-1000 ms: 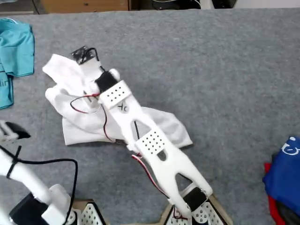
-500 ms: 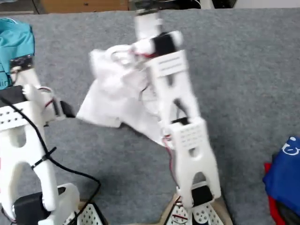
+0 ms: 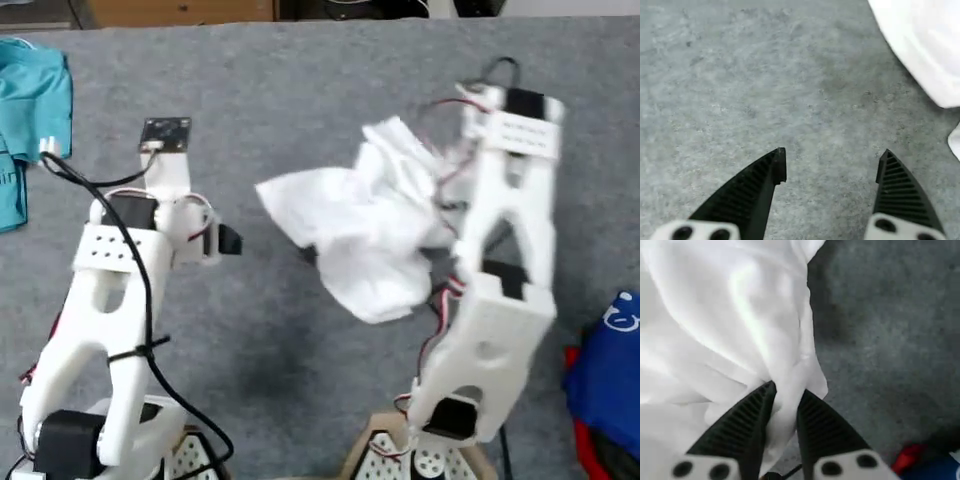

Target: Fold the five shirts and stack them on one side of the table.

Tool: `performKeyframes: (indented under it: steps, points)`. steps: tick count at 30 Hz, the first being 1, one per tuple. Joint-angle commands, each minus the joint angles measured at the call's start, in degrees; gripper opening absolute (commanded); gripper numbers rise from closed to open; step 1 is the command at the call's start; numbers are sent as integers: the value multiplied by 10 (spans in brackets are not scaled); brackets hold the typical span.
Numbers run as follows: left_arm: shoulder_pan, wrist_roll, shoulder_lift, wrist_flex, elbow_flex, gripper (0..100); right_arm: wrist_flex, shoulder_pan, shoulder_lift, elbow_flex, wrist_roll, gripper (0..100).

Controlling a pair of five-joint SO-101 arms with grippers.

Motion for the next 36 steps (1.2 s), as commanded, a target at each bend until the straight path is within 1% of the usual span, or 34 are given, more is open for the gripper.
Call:
performKeyframes:
  steps: [1,4,7,8,10,12,14,19,21,22,24,28,32,36]
  points:
    - [11,6,-9,-6,3,299,7,63,-53,9,41,48]
    - [8,6,-9,-3,4,299,7,86,-55,6,61,184]
    - [7,6,-9,-2,4,298,7,73,-55,-11,80,317]
    - [7,6,-9,-2,4,298,8,61,-55,-24,80,345]
    - [-5,6,-11,-2,4,298,9,27,-56,-54,80,364]
    - [-28,6,-13,-1,4,298,9,-26,-65,-80,71,364]
    - [-62,5,-14,8,4,299,9,-103,-81,-83,37,364]
    - [-160,5,-15,55,3,298,-13,-341,-70,-87,-27,364]
    - [-198,5,-15,72,5,298,-52,-402,-36,-88,-56,364]
    - [-215,5,-15,80,5,298,-72,-420,-13,-88,-69,364]
    - [-244,4,-15,89,5,298,-111,-437,40,-90,-92,364]
    - [-276,3,-15,92,5,298,-156,-436,154,-159,-135,364]
    - [-276,3,-15,92,4,298,-149,-425,265,-295,-153,364]
    - [-275,3,-15,91,5,298,-100,-429,353,-448,-155,363]
